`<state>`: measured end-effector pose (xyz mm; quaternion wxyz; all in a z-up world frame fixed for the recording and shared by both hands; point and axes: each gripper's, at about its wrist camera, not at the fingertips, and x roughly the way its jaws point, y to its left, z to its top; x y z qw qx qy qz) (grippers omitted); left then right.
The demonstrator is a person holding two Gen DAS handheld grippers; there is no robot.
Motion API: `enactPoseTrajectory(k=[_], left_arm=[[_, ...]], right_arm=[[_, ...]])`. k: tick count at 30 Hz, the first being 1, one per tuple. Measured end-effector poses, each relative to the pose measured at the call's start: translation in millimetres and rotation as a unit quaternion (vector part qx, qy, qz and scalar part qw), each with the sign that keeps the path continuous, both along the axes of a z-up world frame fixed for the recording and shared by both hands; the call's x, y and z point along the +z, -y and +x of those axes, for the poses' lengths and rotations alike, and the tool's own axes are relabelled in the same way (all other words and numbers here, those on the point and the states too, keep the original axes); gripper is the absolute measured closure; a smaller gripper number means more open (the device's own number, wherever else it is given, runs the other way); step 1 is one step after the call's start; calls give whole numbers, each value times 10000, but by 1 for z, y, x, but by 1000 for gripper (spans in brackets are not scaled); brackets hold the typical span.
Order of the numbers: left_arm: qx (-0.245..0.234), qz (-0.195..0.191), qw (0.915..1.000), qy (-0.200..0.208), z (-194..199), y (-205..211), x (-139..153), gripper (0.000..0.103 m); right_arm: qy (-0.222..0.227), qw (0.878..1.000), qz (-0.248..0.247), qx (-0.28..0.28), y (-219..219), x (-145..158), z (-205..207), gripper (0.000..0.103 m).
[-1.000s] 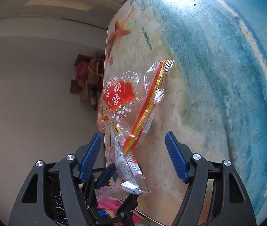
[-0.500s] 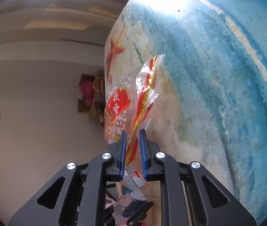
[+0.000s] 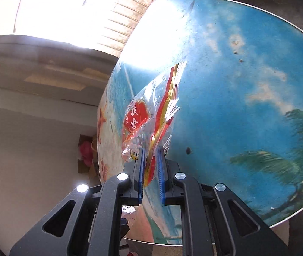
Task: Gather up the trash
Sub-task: 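Close the left tool on the clear red-lettered bag while the right tool holds the snack bag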
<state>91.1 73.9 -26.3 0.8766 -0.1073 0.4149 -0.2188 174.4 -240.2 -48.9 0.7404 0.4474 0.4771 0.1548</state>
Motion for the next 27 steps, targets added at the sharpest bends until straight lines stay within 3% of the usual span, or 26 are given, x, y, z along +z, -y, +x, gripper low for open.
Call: enactPoseTrajectory(k=[1, 5, 9, 13, 16, 18, 21, 27], left_arm=[[14, -86, 9999, -50, 1, 5, 1, 38], [-225, -662, 9971, -286, 7, 15, 11, 34], [-340, -1051, 9938, 110, -3, 2, 44, 31], [37, -1354, 9895, 503, -4, -31, 68, 29], [520, -640, 9953, 502, 8, -40, 68, 30], [515, -157, 9983, 220, 21, -35, 58, 31], [304, 130, 9983, -475, 41, -27, 37, 30], [198, 908, 9929, -739, 54, -11, 10, 29]], right_arm=[[-16, 10000, 22, 29, 2, -2, -2, 89], [5, 9998, -132, 128, 9, -6, -7, 83], [155, 9988, -444, 112, 6, -4, -5, 67], [278, 9977, -602, 172, 7, -4, -6, 66], [406, 9962, -733, 216, 7, 0, -9, 65], [443, 9963, -695, 230, 9, 0, -9, 62], [462, 9964, -675, 232, 10, -1, -11, 61], [535, 9954, -736, 303, 16, 0, -16, 61]])
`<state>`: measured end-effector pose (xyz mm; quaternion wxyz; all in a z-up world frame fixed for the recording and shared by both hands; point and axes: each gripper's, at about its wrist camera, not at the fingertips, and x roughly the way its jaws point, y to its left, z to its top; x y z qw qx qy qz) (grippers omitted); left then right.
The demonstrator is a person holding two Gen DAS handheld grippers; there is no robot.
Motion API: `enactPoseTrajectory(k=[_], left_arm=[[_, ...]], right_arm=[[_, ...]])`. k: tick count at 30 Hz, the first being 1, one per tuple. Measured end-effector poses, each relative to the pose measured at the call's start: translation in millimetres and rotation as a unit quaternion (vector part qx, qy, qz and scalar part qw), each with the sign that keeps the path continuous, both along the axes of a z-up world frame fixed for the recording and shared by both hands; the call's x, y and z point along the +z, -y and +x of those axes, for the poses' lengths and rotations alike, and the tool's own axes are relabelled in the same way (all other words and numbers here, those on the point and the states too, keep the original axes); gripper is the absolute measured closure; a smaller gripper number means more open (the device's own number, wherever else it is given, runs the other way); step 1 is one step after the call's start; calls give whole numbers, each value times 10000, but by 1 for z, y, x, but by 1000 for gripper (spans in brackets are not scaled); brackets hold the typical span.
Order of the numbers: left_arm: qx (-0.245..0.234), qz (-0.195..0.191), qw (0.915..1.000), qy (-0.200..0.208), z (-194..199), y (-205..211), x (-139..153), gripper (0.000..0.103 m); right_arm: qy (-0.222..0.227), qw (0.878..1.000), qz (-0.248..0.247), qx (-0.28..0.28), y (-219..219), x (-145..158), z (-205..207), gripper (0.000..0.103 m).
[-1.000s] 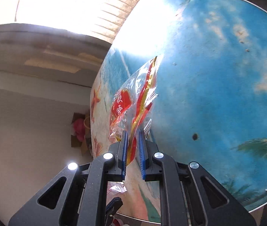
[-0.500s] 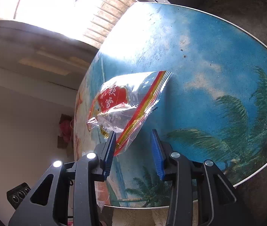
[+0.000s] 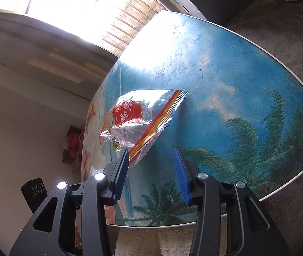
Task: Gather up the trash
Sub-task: 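Close the left tool on the clear red-lettered bag while the right tool holds the snack bag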
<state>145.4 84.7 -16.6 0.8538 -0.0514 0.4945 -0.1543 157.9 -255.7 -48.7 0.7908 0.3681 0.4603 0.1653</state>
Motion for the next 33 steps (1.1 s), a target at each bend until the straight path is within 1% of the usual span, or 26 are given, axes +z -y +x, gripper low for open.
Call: enactPoseTrajectory(k=[4, 8, 10, 12, 16, 18, 21, 22, 24, 25, 28, 31, 33], left_arm=[[-176, 29, 9998, -24, -1, 9, 2, 29], [-114, 0, 9999, 14, -3, 11, 9, 24], [-132, 12, 9999, 30, -4, 15, 11, 20], [-189, 222, 9996, 61, -5, 22, 8, 20], [-289, 803, 9963, 83, -3, 36, -6, 20], [-319, 907, 9953, 110, -3, 38, -11, 20], [-269, 898, 9955, 115, -4, 33, -15, 20], [-253, 887, 9957, 115, -3, 32, -16, 22], [-175, 971, 9951, 106, -1, 29, -20, 32], [-164, 1014, 9946, 163, -1, 29, -20, 36], [-124, 997, 9947, 220, 0, 24, -19, 43], [-85, 1003, 9945, 295, -2, 21, -17, 50], [-20, 948, 9949, 338, -4, 17, -16, 53]], right_arm=[[18, 10000, -35, 39, -1, 1, 1, 60], [23, 10000, -11, 77, -1, 1, 0, 59], [1, 9999, -35, 123, -3, -1, -1, 59], [-31, 9999, -47, 145, -6, -1, 1, 59], [-10, 9998, -119, 140, -11, 2, 3, 58], [23, 9997, -218, 138, -13, 7, 2, 58], [113, 9989, -420, 174, -15, 15, -1, 58], [151, 9984, -509, 193, -16, 19, -1, 57], [253, 9968, -728, 232, -18, 27, -1, 51], [317, 9955, -856, 257, -18, 32, 0, 51], [518, 9898, -1265, 405, -25, 48, 7, 44], [711, 9791, -1771, 709, -40, 62, 18, 38], [851, 9665, -2176, 1060, -56, 69, 28, 30]])
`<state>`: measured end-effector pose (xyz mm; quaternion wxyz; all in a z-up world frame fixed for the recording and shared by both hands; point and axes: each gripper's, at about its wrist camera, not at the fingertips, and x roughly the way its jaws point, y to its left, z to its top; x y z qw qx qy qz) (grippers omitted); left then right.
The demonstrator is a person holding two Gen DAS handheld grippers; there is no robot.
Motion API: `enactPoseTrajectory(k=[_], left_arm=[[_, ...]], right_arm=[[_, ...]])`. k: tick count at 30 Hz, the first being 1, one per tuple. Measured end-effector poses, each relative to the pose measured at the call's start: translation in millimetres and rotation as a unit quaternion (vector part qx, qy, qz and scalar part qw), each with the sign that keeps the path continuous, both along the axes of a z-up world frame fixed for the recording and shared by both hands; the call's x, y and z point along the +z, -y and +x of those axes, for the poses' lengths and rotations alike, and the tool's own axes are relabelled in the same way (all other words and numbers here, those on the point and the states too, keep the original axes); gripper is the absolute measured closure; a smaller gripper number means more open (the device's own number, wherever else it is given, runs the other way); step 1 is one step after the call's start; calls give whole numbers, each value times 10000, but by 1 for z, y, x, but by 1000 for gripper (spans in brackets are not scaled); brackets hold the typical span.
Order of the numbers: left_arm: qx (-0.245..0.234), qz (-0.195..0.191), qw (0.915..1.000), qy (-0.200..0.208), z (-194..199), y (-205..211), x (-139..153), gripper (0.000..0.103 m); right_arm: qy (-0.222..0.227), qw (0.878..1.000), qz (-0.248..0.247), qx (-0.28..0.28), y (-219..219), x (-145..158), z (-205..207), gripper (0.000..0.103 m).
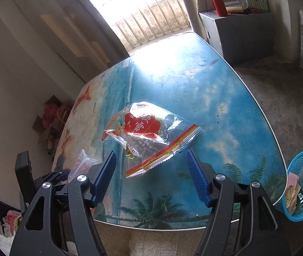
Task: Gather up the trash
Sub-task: 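Close the left tool on the clear red-lettered bag while the right tool holds the snack bag, then lift both bags off the table with both tools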
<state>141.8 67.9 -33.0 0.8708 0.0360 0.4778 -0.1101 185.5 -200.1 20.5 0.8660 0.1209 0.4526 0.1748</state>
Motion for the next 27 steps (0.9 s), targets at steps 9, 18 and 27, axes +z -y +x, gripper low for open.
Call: enactPoseTrajectory(k=[9, 18, 27], left_arm=[[60, -244, 9997, 63, -2, -18, 1, 68], [196, -506, 9985, 80, -3, -33, 1, 82], [160, -662, 9976, 131, -6, -37, 0, 83]], right_arm=[[-17, 9691, -2019, 1419, -80, -22, 55, 21], [-325, 9624, -2388, 1257, -97, -49, 68, 25], [-247, 9682, -2372, 752, -98, -42, 51, 63]])
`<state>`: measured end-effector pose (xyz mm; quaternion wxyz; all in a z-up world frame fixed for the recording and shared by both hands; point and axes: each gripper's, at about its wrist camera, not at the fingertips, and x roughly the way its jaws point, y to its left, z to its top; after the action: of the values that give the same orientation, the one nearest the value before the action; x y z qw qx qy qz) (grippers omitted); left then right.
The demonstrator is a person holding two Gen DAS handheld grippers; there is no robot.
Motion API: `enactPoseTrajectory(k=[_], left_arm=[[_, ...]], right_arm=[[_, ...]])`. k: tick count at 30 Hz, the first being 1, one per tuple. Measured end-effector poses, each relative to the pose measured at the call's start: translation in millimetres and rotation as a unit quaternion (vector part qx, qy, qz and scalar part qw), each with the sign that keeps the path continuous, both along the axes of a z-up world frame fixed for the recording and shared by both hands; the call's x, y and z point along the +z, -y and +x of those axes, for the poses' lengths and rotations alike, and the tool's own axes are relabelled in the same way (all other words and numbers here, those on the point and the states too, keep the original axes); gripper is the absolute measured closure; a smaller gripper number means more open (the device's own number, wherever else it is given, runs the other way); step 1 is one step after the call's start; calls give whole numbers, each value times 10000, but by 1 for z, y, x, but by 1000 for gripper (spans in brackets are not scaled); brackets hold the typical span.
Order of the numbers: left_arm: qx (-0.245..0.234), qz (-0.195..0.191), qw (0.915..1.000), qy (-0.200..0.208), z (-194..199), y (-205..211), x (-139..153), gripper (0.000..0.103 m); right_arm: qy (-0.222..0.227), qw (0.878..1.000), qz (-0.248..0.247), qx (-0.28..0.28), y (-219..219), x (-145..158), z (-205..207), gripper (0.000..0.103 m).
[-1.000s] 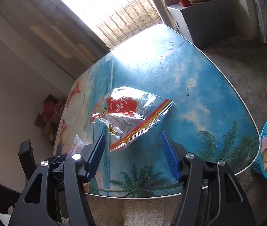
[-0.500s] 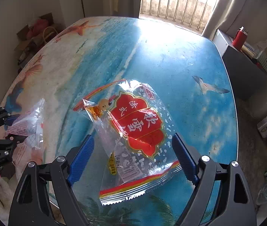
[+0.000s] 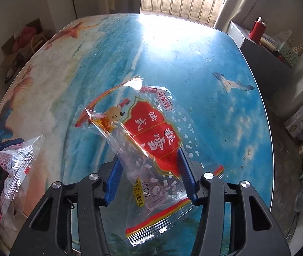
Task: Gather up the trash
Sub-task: 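Lift both bags off the table with both tools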
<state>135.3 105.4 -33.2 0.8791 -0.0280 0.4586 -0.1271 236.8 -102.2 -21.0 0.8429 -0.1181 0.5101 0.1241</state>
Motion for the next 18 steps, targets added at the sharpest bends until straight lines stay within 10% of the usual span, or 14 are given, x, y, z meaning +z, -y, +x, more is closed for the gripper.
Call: enactPoseTrajectory(k=[7, 18], left_arm=[[-21, -47, 9999, 150, -2, -2, 2, 86], [71, 79, 9991, 400, -10, -1, 17, 87]], right_arm=[[121, 9995, 41, -279, 0, 8, -8, 82], [587, 9952, 423, -665, 7, 42, -36, 85]])
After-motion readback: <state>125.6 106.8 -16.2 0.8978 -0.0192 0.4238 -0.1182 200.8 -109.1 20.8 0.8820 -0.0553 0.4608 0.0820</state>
